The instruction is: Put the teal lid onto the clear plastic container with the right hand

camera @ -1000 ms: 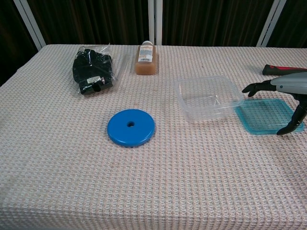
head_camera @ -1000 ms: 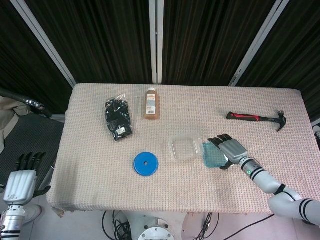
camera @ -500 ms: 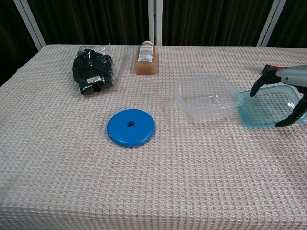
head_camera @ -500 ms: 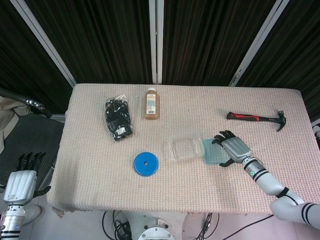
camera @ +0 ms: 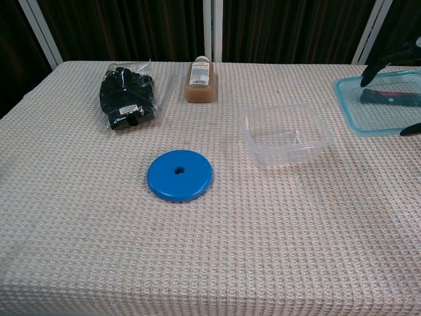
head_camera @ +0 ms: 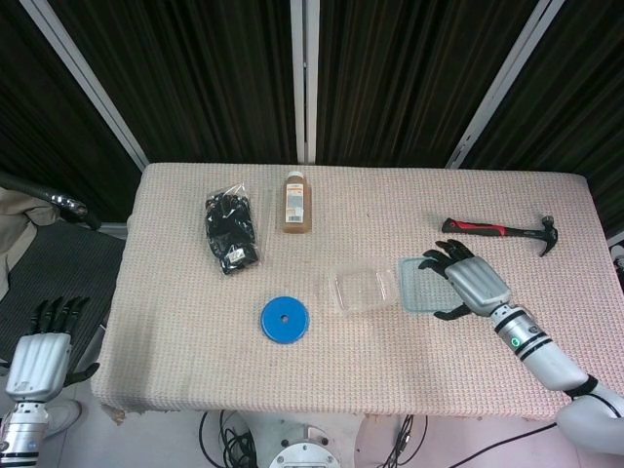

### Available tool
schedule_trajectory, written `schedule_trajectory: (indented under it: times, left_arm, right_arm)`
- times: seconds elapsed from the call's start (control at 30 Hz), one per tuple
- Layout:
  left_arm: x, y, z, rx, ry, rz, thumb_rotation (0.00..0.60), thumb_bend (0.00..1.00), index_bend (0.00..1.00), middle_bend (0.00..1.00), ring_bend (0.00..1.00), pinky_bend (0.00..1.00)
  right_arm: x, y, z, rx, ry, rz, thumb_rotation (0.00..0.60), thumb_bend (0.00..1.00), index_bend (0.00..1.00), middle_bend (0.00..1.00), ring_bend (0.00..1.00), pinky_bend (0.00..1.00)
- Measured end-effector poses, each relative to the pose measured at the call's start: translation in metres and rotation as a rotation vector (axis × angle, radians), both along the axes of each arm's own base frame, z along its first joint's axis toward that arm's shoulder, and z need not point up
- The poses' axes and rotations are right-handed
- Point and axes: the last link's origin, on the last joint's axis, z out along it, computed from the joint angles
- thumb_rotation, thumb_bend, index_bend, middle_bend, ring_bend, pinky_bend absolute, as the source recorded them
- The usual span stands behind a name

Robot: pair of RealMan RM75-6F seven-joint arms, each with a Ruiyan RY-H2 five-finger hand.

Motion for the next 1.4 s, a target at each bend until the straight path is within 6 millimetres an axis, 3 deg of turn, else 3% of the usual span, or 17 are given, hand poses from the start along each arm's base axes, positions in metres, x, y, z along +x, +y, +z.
schedule_trajectory:
  times: [0.47, 1.4]
  left_arm:
    - [-0.005, 0.0, 0.0, -0.003, -0.011, 0.007, 0.6, 0.0, 0.1, 0.09, 0.01, 0.02]
    - [-0.006, 0.001, -0.002, -0.006, -0.009, 0.024, 0.6, 0.0, 0.1, 0.09, 0.01, 0.02]
  right_arm:
    - [0.056, -0.034, -0.082, 0.165, -0.104, 0.04, 0.6, 0.17, 0.27, 0.34, 0.01, 0.0]
    - [0.063, -0.053, -0.103, 0.194, -0.072, 0.077, 0.6, 0.17, 0.27, 0.34, 0.01, 0.0]
